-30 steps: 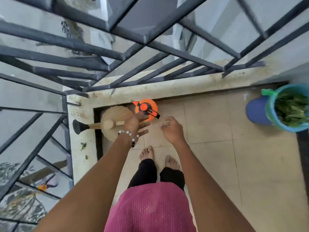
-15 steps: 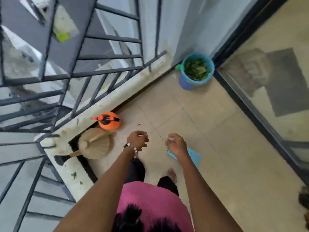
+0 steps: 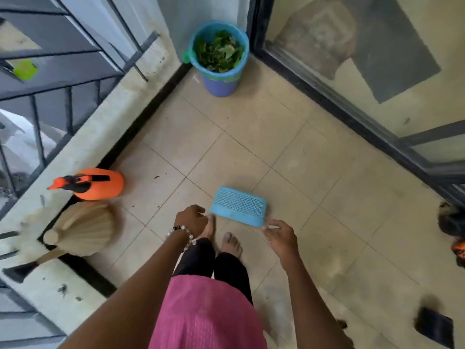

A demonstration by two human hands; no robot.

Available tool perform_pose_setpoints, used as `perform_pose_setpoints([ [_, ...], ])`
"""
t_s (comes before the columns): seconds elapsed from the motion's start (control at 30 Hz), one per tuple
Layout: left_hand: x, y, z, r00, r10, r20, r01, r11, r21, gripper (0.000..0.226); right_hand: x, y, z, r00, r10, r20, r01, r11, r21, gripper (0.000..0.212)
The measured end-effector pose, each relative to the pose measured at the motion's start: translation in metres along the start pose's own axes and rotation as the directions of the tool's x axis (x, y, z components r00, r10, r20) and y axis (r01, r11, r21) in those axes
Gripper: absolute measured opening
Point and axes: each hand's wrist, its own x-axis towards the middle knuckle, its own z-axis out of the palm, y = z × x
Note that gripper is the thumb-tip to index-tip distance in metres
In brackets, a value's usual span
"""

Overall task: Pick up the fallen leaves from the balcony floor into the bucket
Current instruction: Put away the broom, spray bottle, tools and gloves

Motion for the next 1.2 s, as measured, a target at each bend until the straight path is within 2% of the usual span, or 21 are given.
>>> perform_pose_setpoints([
  [0.1,0.043,-0.009,0.031,0.999,0.024,0.030,-0.028,0.993,0.113,0.041,0.037,0.028,0.010,0.998,0.052,-0.025,-0.053,0.998,-0.036,0.030],
  [0.3,0.144,-0.043,0.088,0.991,-0.029,0.130,-0.004,0.970,0.243,0.057,0.138,0.084,0.056,0.991,0.136,-0.013,-0.136,0.988,-0.079,0.054],
  [0.43,0.200,-0.071,0.116,0.981,-0.102,0.168,0.053,0.960,0.274,0.072,0.186,0.113,0.083,0.984,0.175,0.037,-0.167,0.973,-0.158,0.082],
  [0.53,0.219,-0.080,0.129,0.967,-0.091,0.237,0.026,0.964,0.263,0.073,0.203,0.127,0.098,0.986,0.155,0.055,-0.146,0.978,-0.146,0.082],
  [0.63,0.224,-0.078,0.136,0.967,-0.023,0.255,-0.014,0.990,0.142,0.063,0.209,0.132,0.108,0.991,0.131,-0.001,-0.131,0.989,-0.070,0.061],
  [0.73,0.222,-0.078,0.134,0.975,-0.046,0.218,0.075,0.989,-0.127,0.068,0.202,0.120,0.106,0.989,0.134,-0.056,-0.136,0.991,-0.020,0.051],
  [0.83,0.206,-0.069,0.115,0.977,-0.057,0.205,0.118,0.948,-0.297,0.071,0.184,0.090,0.091,0.991,0.098,-0.093,-0.101,0.994,-0.027,0.039],
  [1.03,0.145,-0.039,0.036,0.992,-0.124,0.036,0.126,0.858,-0.498,0.065,0.128,0.004,0.051,0.996,0.007,-0.093,-0.016,0.995,-0.097,0.021],
  [1.2,0.087,-0.015,-0.035,0.969,-0.214,-0.119,0.085,0.749,-0.658,0.053,0.067,-0.082,0.029,0.988,-0.121,-0.097,0.112,0.989,-0.097,0.019],
])
